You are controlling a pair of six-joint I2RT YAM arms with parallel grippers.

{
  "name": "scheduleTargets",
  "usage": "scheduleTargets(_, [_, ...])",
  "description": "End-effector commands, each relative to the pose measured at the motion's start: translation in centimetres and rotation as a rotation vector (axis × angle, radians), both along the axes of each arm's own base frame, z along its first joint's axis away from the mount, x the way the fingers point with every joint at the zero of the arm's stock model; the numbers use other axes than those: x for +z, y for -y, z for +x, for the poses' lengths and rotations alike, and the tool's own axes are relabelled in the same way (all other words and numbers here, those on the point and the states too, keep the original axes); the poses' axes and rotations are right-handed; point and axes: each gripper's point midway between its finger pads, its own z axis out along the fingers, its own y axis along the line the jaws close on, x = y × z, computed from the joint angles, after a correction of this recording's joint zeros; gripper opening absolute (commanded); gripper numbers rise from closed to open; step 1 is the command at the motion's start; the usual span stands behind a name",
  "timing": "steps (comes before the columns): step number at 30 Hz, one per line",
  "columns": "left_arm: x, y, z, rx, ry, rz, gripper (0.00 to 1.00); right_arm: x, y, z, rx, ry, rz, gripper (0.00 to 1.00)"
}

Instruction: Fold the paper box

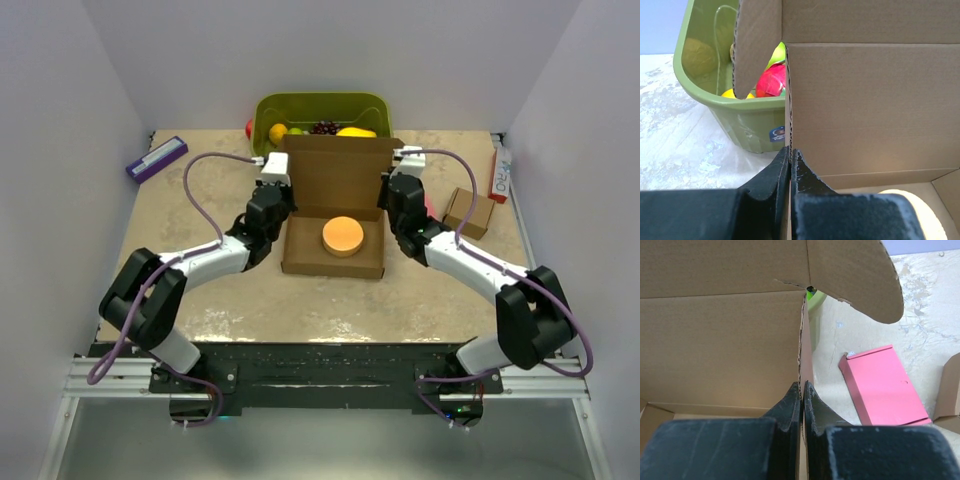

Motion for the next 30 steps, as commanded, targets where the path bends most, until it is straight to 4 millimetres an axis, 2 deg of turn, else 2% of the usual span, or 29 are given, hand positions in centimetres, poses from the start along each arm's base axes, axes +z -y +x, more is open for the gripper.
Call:
scheduleTargets(1, [-1.6, 4.1, -2.7, -0.144, -0.048, -0.075, 0.00, 1.4, -4.3, -1.4, 0.138, 0.037, 0.107, 0.00])
scheduleTargets(7, [-2.8, 3.8, -3.6, -0.130, -0.076, -0.082, 0.00, 0.9, -4.0, -2.2, 0.126, 0.024, 0.110, 0.00])
scheduleTargets(17, [-6.0, 2.9, -6.0, -0.101, -0.144, -0.111, 0.00, -0.9, -3.5, -3.7, 0.101, -0.013, 0.125, 0.01])
scheduleTargets(30, [-8.4, 2.1, -8.6, -0.077, -0.195, -0.114, 0.00, -2.4, -2.1, -6.0, 0.051, -0.050, 0.169, 0.14])
